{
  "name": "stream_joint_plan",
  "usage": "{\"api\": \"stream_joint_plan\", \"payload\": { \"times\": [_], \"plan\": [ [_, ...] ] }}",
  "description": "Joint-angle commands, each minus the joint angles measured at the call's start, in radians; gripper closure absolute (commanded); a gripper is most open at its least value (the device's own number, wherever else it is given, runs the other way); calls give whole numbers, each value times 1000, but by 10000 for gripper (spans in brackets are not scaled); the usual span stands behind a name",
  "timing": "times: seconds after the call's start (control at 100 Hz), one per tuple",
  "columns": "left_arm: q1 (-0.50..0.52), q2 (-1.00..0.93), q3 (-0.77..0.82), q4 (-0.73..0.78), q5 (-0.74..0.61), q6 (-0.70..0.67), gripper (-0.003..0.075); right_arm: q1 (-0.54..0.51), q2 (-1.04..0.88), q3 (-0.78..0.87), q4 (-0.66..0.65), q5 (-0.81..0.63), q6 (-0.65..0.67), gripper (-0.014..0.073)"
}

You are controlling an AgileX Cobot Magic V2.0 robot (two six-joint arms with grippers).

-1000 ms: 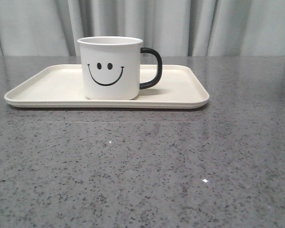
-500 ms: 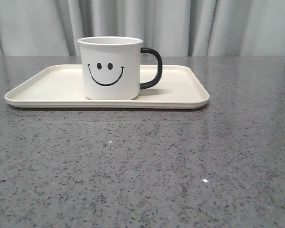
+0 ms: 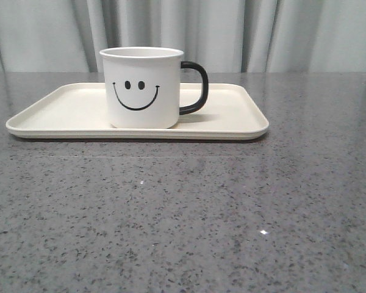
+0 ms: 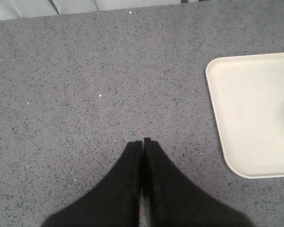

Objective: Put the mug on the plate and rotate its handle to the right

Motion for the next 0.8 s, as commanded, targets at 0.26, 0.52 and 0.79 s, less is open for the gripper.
{"api": "stream_joint_plan", "payload": {
  "times": [0.26, 0.52, 0.79],
  "plan": [
    [2, -11, -23, -24, -63, -2, 740, -5, 0, -8, -38, -90, 7, 659],
    [2, -11, -23, -34, -63, -2, 740, -5, 0, -7, -38, -67, 7, 659],
    [2, -11, -23, -57, -104, -2, 740, -5, 0, -7, -38, -67, 7, 659]
  ]
}}
